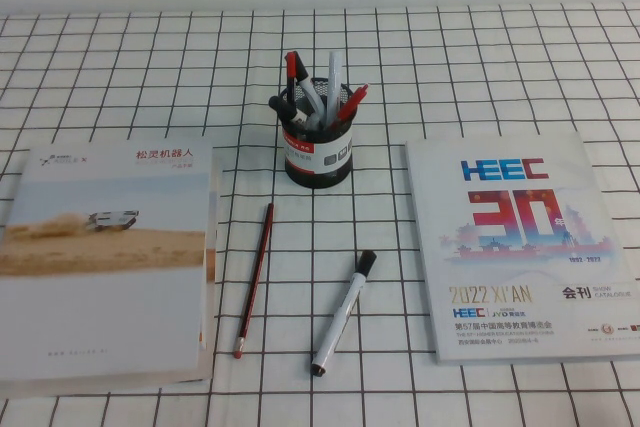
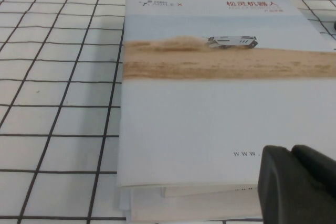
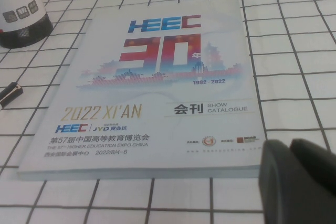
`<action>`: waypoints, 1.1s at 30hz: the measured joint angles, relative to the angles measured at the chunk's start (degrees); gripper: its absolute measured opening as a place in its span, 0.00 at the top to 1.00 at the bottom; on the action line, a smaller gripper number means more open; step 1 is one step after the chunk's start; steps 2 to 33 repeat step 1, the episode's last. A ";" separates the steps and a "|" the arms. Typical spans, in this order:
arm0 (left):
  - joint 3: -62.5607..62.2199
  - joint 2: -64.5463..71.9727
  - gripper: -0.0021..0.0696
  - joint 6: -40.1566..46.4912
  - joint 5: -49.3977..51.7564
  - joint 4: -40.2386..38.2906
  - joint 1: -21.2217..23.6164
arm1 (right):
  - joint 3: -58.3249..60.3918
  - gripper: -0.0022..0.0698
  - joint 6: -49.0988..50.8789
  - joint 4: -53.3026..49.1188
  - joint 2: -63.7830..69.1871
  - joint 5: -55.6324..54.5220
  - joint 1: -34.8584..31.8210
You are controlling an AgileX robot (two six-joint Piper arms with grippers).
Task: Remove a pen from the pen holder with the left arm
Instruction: 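Take a marker out of the pen holder and lay it on the table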
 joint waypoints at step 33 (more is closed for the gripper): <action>0.00 0.00 0.97 0.00 0.00 0.00 0.00 | 0.00 0.99 0.00 0.00 0.00 0.00 0.00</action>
